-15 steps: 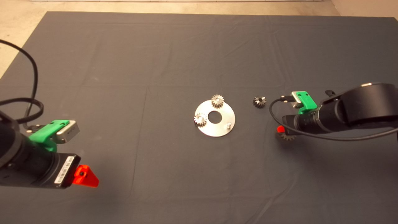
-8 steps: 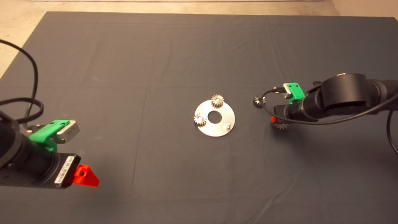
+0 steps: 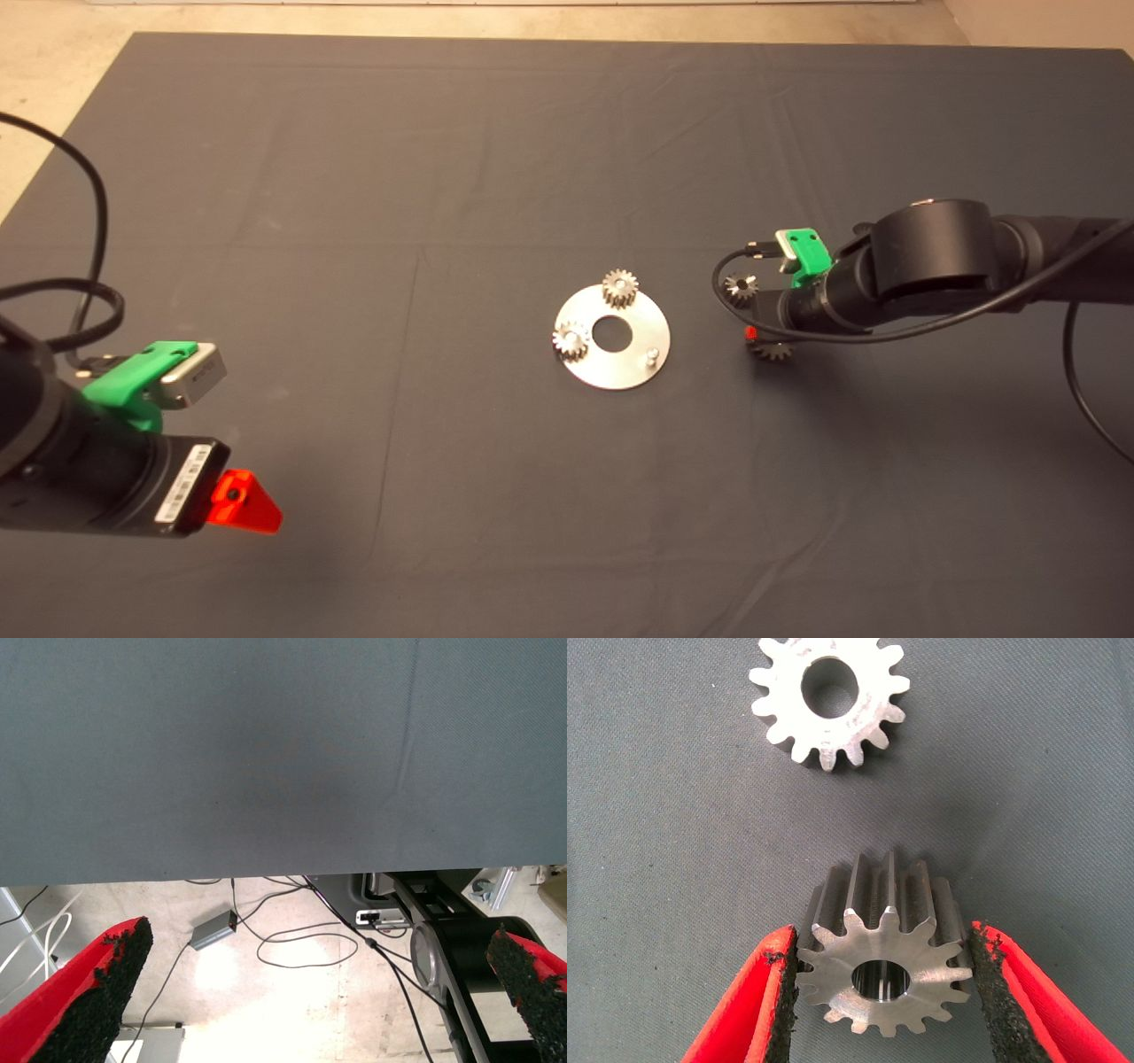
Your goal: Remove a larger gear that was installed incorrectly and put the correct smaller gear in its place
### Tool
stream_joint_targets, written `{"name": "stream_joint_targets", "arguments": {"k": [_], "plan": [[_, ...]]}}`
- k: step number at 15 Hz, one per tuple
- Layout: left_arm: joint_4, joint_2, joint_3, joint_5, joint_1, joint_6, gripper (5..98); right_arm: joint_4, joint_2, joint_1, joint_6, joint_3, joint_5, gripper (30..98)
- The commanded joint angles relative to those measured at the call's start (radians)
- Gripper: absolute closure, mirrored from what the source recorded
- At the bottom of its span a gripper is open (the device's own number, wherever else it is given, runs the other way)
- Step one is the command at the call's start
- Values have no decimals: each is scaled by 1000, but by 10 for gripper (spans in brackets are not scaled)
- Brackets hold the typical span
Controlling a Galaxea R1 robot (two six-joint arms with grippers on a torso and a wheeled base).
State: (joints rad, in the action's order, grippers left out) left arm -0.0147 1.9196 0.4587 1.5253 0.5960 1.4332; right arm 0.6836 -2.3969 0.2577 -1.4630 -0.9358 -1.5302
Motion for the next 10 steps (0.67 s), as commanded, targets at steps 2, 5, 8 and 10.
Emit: {"name": "stream_joint_targets", "arguments": {"k": [2,5,8,10], "plan": [[9,-4,-3,99,1,-2,54,36,-8,17,4,-1,-128,827],[9,-6,-3,101,1,-2,54,36,-6,17,3,-1,-128,826],[9,-3,-3,101,1,-2,54,36,-6,17,4,0,-128,825],[8,-3,-3,100,1,0,54,36,-3,17,3,0,-128,824]]}}
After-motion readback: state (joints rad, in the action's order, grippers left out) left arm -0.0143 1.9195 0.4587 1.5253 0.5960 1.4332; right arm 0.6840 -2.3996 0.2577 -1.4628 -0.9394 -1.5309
